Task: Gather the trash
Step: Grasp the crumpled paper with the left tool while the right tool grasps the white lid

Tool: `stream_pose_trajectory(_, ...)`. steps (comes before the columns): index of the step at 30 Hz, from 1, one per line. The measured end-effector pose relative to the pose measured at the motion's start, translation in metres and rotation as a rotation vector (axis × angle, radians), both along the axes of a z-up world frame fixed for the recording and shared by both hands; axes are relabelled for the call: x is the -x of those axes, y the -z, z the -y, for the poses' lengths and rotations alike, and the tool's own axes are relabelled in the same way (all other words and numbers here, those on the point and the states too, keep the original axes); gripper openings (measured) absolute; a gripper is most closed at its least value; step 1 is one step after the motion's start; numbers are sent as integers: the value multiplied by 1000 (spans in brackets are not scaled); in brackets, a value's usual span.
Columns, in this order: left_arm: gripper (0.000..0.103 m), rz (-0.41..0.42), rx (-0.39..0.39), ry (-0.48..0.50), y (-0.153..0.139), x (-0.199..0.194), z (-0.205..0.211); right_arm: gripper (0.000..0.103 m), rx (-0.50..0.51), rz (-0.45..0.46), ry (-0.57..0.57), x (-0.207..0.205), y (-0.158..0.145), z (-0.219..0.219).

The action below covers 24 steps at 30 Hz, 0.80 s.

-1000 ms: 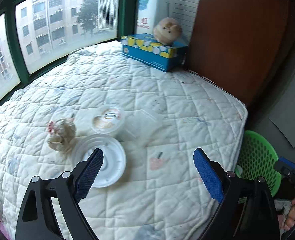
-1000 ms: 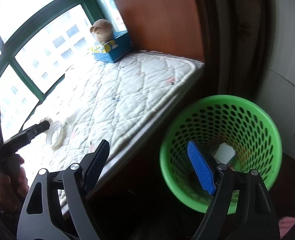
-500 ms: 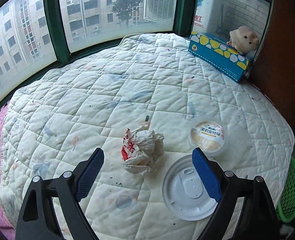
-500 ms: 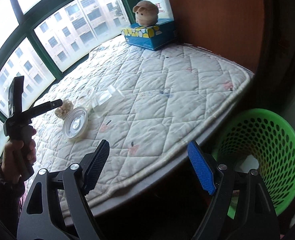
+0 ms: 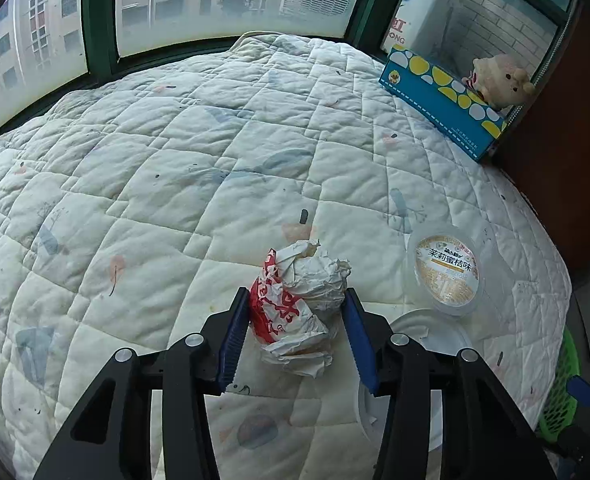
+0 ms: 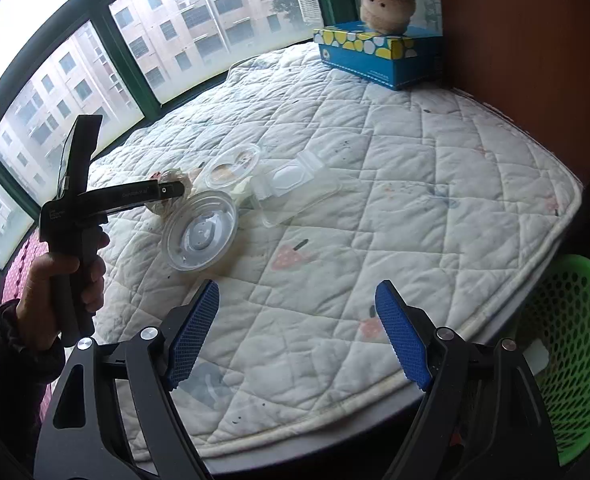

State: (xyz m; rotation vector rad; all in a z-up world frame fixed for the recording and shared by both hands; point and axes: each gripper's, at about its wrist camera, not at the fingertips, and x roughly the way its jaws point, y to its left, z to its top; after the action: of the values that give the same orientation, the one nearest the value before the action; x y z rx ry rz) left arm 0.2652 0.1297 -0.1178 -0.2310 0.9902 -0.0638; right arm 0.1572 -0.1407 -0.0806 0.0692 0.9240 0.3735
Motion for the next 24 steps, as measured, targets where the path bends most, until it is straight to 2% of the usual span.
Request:
stream_pose_trajectory(16,41,72,-45,-44,-34,27,-46,81,41,-2,-181,-27,22,-100)
stream_pose_trajectory(18,41,75,-42,-51,-35,29,-51,88,67,11,-186,-33,25,-110)
stream_pose_trajectory(24,41,71,-37,-58,-32,35,-59,91,154,15,-217,-45,37,-132)
